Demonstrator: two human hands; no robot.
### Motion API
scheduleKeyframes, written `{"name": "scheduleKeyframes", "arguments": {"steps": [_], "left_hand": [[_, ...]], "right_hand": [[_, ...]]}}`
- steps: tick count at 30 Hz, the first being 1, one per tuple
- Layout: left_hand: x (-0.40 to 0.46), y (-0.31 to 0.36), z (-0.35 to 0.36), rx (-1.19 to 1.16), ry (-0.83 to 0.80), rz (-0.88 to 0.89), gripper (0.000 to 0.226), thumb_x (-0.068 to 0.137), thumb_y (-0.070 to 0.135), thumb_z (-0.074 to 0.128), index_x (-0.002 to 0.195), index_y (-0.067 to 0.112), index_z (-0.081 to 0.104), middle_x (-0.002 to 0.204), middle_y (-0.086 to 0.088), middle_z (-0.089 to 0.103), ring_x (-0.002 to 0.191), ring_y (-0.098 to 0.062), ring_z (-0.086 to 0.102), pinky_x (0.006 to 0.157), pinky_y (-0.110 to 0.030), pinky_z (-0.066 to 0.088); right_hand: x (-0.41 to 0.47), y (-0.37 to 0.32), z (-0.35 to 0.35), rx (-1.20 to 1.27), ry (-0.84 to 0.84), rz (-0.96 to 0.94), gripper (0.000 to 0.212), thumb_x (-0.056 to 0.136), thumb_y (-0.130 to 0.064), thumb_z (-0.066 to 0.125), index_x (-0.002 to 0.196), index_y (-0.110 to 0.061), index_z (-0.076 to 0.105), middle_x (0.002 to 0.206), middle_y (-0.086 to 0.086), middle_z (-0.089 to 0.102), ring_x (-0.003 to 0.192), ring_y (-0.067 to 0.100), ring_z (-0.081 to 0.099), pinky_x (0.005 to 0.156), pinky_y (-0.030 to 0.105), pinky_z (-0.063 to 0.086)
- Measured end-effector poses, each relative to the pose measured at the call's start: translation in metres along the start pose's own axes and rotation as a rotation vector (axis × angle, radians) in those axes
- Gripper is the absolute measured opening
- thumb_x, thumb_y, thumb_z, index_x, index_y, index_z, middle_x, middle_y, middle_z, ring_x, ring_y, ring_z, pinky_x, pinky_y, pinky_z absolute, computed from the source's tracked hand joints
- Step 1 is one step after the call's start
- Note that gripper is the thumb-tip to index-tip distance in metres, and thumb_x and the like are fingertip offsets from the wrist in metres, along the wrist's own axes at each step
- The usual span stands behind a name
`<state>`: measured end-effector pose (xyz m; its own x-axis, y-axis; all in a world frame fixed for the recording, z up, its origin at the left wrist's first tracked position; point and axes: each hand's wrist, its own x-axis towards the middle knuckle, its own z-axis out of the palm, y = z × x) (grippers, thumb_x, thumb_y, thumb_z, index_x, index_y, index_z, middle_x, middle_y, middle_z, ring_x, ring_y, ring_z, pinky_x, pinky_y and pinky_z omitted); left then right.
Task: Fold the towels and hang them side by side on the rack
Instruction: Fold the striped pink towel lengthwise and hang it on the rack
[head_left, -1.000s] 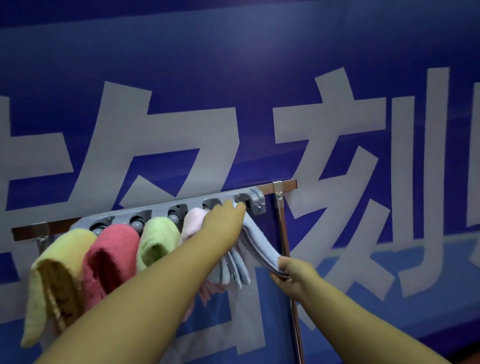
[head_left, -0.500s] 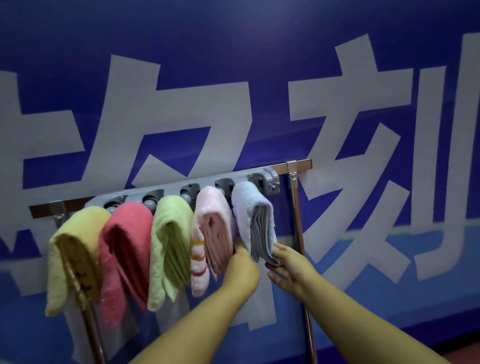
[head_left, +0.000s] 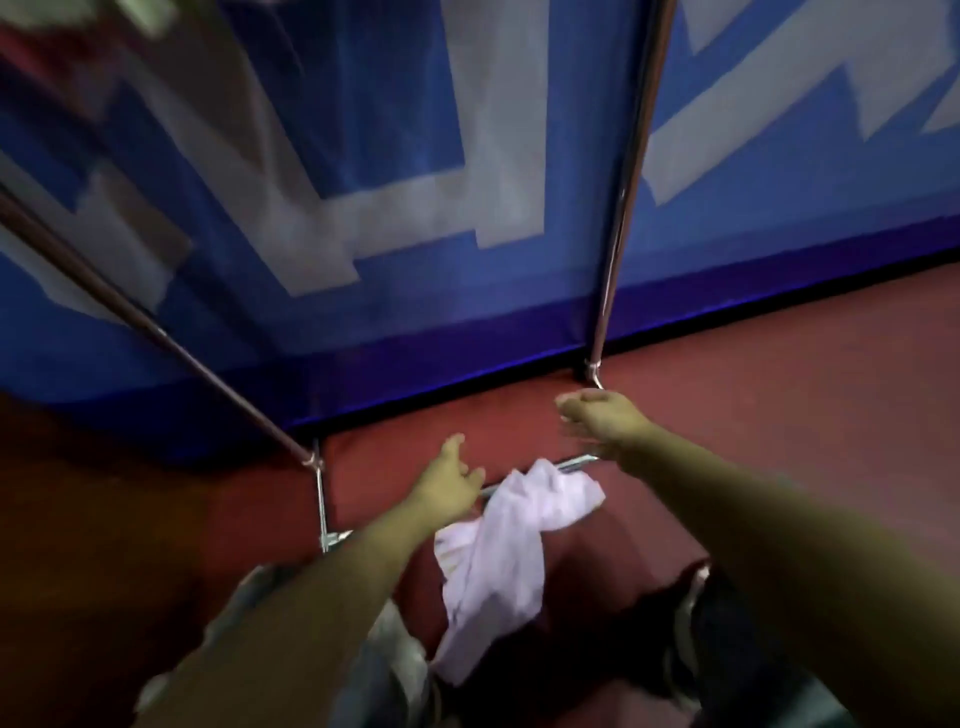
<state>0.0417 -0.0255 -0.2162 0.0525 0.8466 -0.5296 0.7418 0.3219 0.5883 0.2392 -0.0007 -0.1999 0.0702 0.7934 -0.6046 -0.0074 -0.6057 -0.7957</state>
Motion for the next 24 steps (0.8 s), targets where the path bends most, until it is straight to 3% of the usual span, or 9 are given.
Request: {"name": "scheduleKeyframes", "arguments": {"steps": [4, 8, 12, 14, 16, 18, 20, 22, 24], "left_hand": [[0.029, -0.055, 0.037, -0.017, -0.123, -0.12, 0.055, 0.093, 0.015, 0.051, 0.142, 0.008, 0.027, 0.097, -0.012, 0.061, 0.075, -0.019, 0.055, 0.061, -0.021, 0.043], [0.061, -0.087, 0.066, -0.046, -0.189, -0.2, 0.051, 0.091, 0.015, 0.052, 0.138, 0.011, 0.033, 0.106, -0.02, 0.064, 0.092, -0.032, 0.062, 0.078, -0.035, 0.048], [0.096, -0.121, 0.095, -0.003, -0.245, -0.208, 0.041, 0.081, 0.029, 0.055, 0.117, 0.01, 0.054, 0.1, -0.013, 0.068, 0.083, -0.024, 0.062, 0.064, -0.026, 0.046], [0.104, -0.133, 0.106, -0.018, -0.283, -0.252, 0.039, 0.072, 0.033, 0.05, 0.105, 0.013, 0.056, 0.09, -0.01, 0.066, 0.077, -0.024, 0.058, 0.066, -0.032, 0.046], [0.114, -0.142, 0.12, -0.045, -0.334, -0.301, 0.008, 0.081, 0.022, 0.05, 0.088, 0.02, 0.051, 0.081, -0.007, 0.057, 0.074, -0.022, 0.051, 0.064, -0.033, 0.04], [0.115, -0.143, 0.122, -0.08, -0.339, -0.318, 0.004, 0.08, 0.017, 0.051, 0.078, 0.02, 0.048, 0.078, -0.01, 0.052, 0.073, -0.02, 0.048, 0.062, -0.033, 0.035], [0.124, -0.152, 0.127, -0.103, -0.352, -0.299, 0.024, 0.069, 0.021, 0.047, 0.086, 0.007, 0.056, 0.074, -0.009, 0.054, 0.069, -0.021, 0.052, 0.059, -0.033, 0.038], [0.132, -0.16, 0.132, -0.103, -0.369, -0.276, 0.033, 0.069, 0.019, 0.047, 0.095, 0.005, 0.06, 0.07, -0.006, 0.058, 0.064, -0.02, 0.054, 0.057, -0.032, 0.041], [0.138, -0.168, 0.134, -0.122, -0.356, -0.298, 0.023, 0.077, 0.014, 0.05, 0.097, 0.008, 0.06, 0.068, -0.001, 0.059, 0.061, -0.017, 0.056, 0.055, -0.028, 0.042]], "right_hand": [[0.041, 0.078, 0.003, -0.154, 0.019, 0.243, 0.005, 0.089, -0.011, 0.056, 0.091, -0.015, 0.059, 0.075, 0.001, 0.057, 0.062, 0.008, 0.055, 0.054, 0.02, 0.04], [0.082, 0.146, 0.005, -0.28, -0.002, 0.366, 0.021, 0.088, -0.006, 0.058, 0.071, -0.018, 0.053, 0.071, 0.003, 0.053, 0.061, 0.014, 0.05, 0.059, 0.024, 0.042], [0.116, 0.202, 0.021, -0.424, -0.017, 0.397, 0.022, 0.085, -0.019, 0.064, 0.065, -0.018, 0.055, 0.06, -0.002, 0.05, 0.05, 0.01, 0.046, 0.043, 0.014, 0.038], [0.13, 0.224, 0.033, -0.449, -0.013, 0.355, 0.006, 0.084, -0.021, 0.066, 0.083, -0.015, 0.067, 0.066, -0.004, 0.054, 0.042, 0.0, 0.046, 0.037, 0.007, 0.032], [0.15, 0.248, 0.044, -0.399, -0.034, 0.319, 0.02, 0.084, -0.016, 0.066, 0.104, -0.01, 0.069, 0.083, 0.002, 0.059, 0.042, -0.009, 0.05, 0.04, 0.003, 0.034], [0.163, 0.253, 0.057, -0.37, -0.061, 0.267, 0.023, 0.085, -0.012, 0.065, 0.107, -0.007, 0.069, 0.097, 0.004, 0.06, 0.067, -0.006, 0.055, 0.046, 0.0, 0.037], [0.181, 0.255, 0.067, -0.335, -0.063, 0.239, 0.019, 0.084, -0.016, 0.066, 0.103, -0.013, 0.07, 0.11, 0.001, 0.055, 0.087, 0.006, 0.054, 0.054, 0.001, 0.041], [0.201, 0.26, 0.073, -0.377, -0.074, 0.243, 0.028, 0.084, -0.023, 0.066, 0.112, -0.021, 0.064, 0.131, 0.002, 0.051, 0.102, 0.01, 0.054, 0.075, 0.014, 0.048], [0.214, 0.264, 0.077, -0.522, -0.117, 0.262, 0.04, 0.088, -0.027, 0.058, 0.125, -0.013, 0.055, 0.142, 0.004, 0.044, 0.122, 0.019, 0.051, 0.095, 0.029, 0.046]]}}
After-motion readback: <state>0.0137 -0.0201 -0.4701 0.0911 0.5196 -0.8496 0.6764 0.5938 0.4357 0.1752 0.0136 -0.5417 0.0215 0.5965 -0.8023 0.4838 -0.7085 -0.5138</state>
